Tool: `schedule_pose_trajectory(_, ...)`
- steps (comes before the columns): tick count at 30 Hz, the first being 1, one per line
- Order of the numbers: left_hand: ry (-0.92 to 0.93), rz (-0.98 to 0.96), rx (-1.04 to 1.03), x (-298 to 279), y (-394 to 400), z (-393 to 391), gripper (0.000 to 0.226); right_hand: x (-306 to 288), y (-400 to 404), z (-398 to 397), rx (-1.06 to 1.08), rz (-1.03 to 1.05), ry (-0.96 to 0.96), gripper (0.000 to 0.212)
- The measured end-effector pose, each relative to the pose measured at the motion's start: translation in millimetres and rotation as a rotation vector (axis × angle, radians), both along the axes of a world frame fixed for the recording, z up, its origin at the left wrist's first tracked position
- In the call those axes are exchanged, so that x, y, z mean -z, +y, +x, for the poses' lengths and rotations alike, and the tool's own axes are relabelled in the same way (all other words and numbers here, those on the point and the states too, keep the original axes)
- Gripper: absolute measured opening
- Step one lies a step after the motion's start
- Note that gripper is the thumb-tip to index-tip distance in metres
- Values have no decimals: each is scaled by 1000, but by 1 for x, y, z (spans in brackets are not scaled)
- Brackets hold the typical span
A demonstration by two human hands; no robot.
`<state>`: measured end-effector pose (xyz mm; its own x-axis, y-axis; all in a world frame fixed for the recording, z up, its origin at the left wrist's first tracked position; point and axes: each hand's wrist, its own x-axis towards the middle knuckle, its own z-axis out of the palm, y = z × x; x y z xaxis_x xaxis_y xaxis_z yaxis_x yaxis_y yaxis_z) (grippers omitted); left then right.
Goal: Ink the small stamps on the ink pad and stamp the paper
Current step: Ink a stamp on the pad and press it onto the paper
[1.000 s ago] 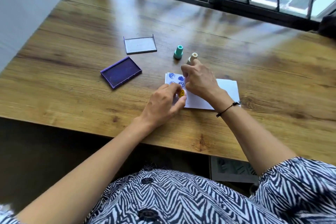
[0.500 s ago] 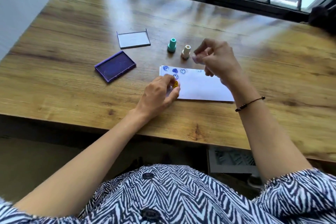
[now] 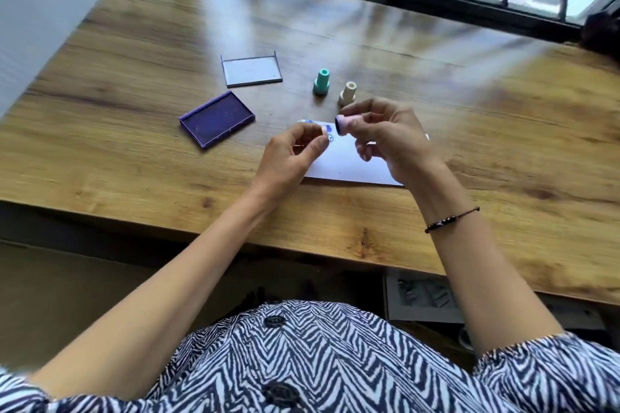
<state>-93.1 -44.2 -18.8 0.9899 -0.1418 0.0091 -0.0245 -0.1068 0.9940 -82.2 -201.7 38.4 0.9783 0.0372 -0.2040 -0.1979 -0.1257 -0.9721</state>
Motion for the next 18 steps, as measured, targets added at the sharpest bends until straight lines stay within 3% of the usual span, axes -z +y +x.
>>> schedule_pose_trajectory(5, 9, -159, -2, -11, -1, 2, 10, 4, 8, 1, -26, -12, -85, 13)
schedule_pose_trajectory(18, 6, -153, -178, -29, 17, 5, 13, -4, 41, 11, -87, 122, -147, 10)
